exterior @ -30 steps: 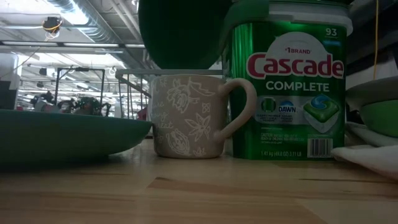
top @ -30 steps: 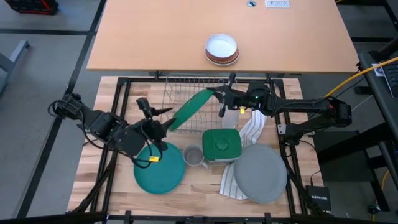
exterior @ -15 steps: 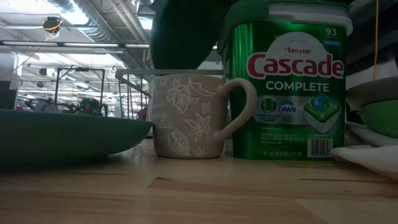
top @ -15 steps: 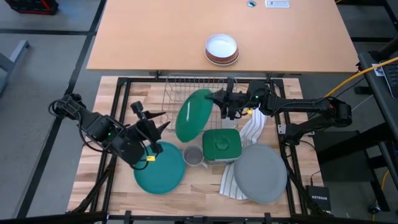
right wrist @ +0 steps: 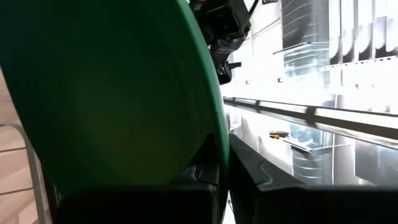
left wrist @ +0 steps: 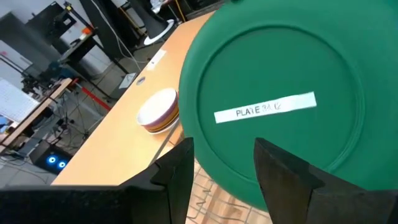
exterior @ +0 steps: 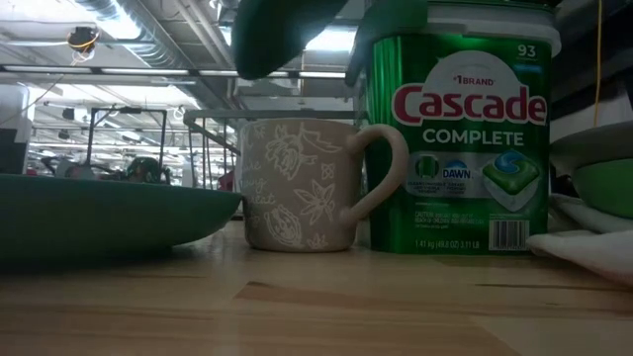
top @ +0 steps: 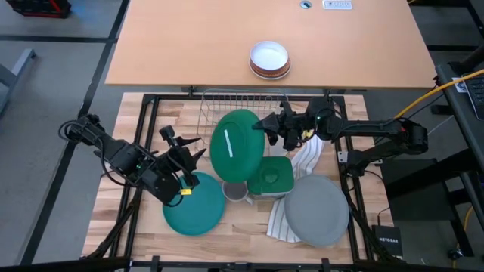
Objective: Sort dishes
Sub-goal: Put the green plate in the dish rack
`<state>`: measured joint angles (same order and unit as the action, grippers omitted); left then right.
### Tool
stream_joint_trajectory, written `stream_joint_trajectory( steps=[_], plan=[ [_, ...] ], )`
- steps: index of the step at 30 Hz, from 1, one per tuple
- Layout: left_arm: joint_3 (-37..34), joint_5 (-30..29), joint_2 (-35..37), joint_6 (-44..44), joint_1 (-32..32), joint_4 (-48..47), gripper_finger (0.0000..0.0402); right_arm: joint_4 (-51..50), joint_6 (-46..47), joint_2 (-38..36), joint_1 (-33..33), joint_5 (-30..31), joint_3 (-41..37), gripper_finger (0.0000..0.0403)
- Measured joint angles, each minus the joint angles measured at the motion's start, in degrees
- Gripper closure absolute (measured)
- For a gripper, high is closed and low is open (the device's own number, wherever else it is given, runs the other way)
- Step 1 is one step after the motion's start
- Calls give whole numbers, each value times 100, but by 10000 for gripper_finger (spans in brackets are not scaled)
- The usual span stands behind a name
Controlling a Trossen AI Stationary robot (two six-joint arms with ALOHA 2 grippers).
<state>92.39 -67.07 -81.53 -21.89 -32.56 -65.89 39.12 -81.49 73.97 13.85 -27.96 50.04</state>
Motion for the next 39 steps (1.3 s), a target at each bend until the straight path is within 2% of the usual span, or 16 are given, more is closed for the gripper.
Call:
stream_joint_trajectory(
  steps=[7,13,18,23,29,39],
  plan=[
    [-15,-2,-1,-15,0,-27,247,-621,-4,188,7,336,576,391],
    [-15,1,-1,-47,-2,-109,247,-1797,-164,841,107,746,1717,391],
    [-15,1,-1,-14,-2,-126,247,-2699,-255,1483,397,795,2507,391],
    [-15,0,-1,-26,-2,-338,247,-2685,-254,1955,649,779,2874,391],
    [-15,-2,-3,-248,-2,-728,247,-2686,-251,2391,906,389,3086,391],
    [-15,-2,-3,-585,-2,-870,247,-2678,-443,2608,1142,70,3093,391]
  ],
)
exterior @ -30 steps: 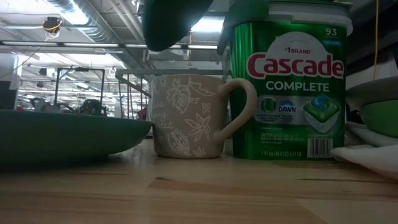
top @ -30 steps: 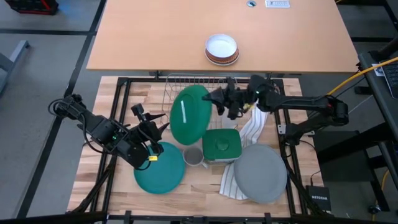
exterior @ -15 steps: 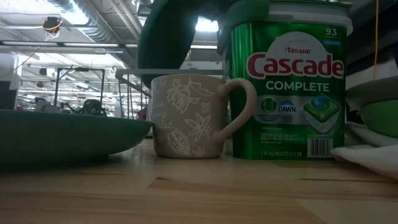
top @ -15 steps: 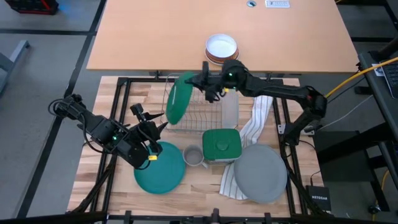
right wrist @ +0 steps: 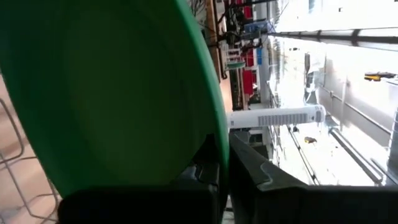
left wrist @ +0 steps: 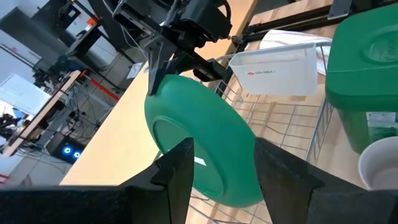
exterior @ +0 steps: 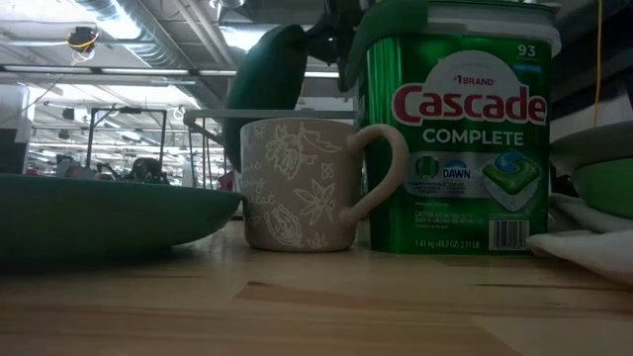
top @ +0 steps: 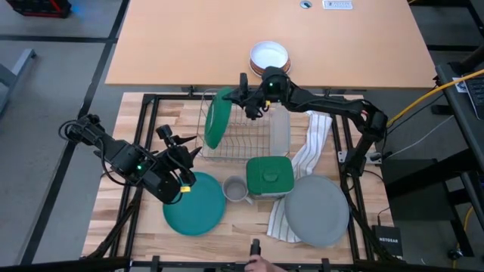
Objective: Sort dishes
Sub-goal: Put the green plate in the dish rack
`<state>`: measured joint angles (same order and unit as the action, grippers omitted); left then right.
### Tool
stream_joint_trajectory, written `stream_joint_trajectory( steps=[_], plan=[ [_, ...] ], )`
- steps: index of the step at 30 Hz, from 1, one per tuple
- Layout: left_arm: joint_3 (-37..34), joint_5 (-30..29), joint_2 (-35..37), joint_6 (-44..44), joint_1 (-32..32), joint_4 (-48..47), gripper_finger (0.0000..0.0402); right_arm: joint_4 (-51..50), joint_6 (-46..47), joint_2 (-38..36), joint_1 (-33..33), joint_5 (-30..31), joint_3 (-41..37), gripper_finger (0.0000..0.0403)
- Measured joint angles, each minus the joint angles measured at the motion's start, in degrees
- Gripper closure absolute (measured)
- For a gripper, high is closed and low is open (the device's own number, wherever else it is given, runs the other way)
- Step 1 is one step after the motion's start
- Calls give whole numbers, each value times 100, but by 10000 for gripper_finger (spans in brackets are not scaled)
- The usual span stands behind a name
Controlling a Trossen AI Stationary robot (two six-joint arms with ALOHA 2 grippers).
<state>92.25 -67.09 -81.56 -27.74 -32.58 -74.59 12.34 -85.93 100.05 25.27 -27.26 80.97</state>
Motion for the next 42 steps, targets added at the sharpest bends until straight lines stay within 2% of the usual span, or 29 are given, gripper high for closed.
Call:
stream_joint_trajectory(
  steps=[13,22,35,42],
  plan=[
    [0,0,0,-250,0,18,247,105,-8,152,150,-629,4,391],
    [0,0,-2,-382,0,25,247,749,-96,663,139,-447,4,391],
    [0,1,-2,-381,9,7,247,191,-140,789,144,135,15,389],
    [0,0,-2,-381,9,9,247,100,-104,783,136,234,13,363]
  ],
)
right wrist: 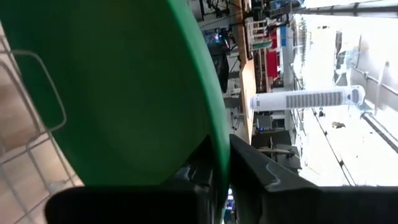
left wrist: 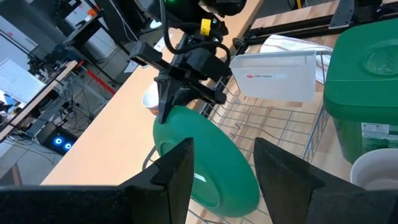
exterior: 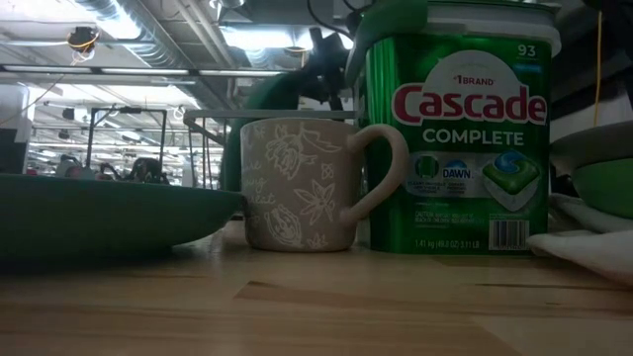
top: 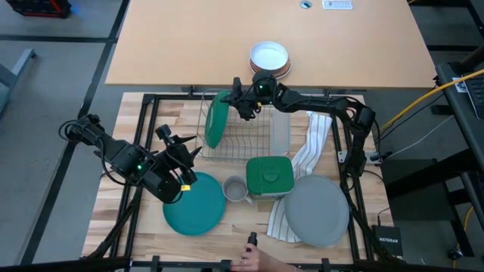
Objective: Sort dishes
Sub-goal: Put the green plate in the dish rack
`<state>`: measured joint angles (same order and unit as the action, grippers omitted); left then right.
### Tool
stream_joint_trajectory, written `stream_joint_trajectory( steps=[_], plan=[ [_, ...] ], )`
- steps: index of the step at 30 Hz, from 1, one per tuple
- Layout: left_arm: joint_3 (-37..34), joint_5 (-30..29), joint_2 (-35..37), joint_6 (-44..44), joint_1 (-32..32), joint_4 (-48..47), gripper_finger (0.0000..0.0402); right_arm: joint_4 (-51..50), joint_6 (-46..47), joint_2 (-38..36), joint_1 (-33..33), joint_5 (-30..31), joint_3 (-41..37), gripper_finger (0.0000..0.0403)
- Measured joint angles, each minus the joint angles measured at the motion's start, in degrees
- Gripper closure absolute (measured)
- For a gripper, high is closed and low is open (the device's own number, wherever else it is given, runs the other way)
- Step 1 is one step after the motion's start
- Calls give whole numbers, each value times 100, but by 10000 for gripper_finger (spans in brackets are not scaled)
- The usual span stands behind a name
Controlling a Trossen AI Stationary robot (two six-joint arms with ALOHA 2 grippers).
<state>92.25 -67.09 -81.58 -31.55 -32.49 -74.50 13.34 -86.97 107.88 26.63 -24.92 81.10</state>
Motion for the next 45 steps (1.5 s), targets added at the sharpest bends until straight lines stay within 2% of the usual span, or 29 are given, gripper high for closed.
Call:
stream_joint_trajectory(
  steps=[18,32,38,45],
  plan=[
    [0,0,0,-2,0,0,247,-79,10,7,-34,8,-11,357],
    [0,2,0,-2,0,6,247,306,-12,12,-459,690,-21,356],
    [0,1,0,-2,1,7,247,636,-7,24,-465,560,-28,356],
    [0,0,0,-2,2,7,247,489,152,24,-465,480,-28,356]
  ],
)
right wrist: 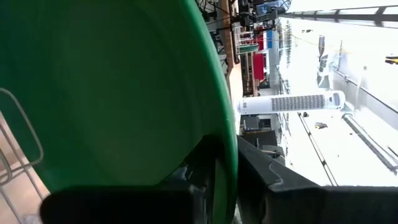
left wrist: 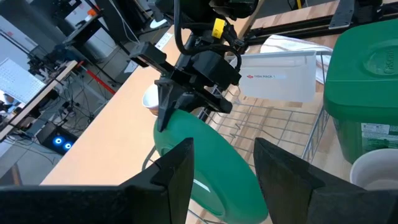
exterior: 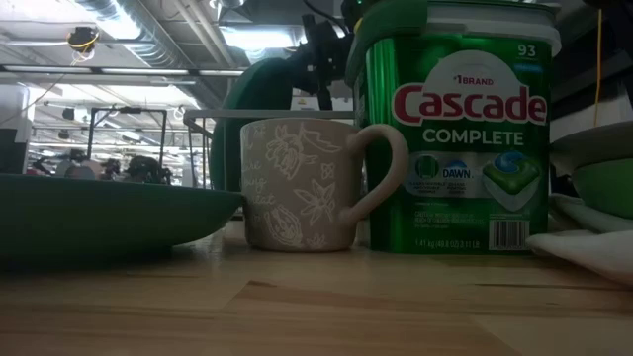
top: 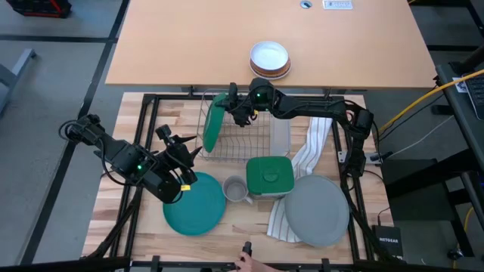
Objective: Sort dishes
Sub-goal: Put the green plate in the dish rack
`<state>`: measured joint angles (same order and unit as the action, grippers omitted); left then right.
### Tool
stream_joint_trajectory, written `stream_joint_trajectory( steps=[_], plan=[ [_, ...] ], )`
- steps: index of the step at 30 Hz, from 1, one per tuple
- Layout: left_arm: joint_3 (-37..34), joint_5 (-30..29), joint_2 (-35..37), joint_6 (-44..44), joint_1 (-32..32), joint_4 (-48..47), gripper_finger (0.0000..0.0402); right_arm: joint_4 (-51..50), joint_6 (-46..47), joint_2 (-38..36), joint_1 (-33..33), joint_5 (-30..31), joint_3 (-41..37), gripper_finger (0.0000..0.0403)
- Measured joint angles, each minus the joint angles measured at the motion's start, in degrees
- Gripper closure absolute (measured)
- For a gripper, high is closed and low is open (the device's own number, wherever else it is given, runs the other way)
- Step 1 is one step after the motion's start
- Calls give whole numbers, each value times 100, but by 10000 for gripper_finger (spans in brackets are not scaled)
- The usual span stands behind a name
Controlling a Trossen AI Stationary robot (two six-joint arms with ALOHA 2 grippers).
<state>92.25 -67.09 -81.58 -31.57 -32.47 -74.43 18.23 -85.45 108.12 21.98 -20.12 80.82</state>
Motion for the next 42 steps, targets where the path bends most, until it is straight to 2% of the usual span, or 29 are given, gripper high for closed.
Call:
stream_joint_trajectory(
  steps=[11,15,18,26,34,37,42],
  plan=[
    [0,2,0,-157,34,4,247,-19,11,0,1,27,4,356],
    [0,2,0,-595,263,-10,247,-17,11,-2,-17,72,6,352],
    [-62,-7,5,-831,495,105,247,-6,11,-4,-62,160,10,330],
    [-960,126,-3,-585,991,781,247,-4,11,-11,-149,162,17,253],
    [-1316,130,-2,-874,1128,758,247,14,11,-13,-140,164,17,236],
    [-1316,124,0,-855,1126,767,247,18,131,-13,-140,-101,17,236],
    [-1316,50,0,-856,1126,777,247,-28,1044,-13,-140,-694,17,237]
  ],
)
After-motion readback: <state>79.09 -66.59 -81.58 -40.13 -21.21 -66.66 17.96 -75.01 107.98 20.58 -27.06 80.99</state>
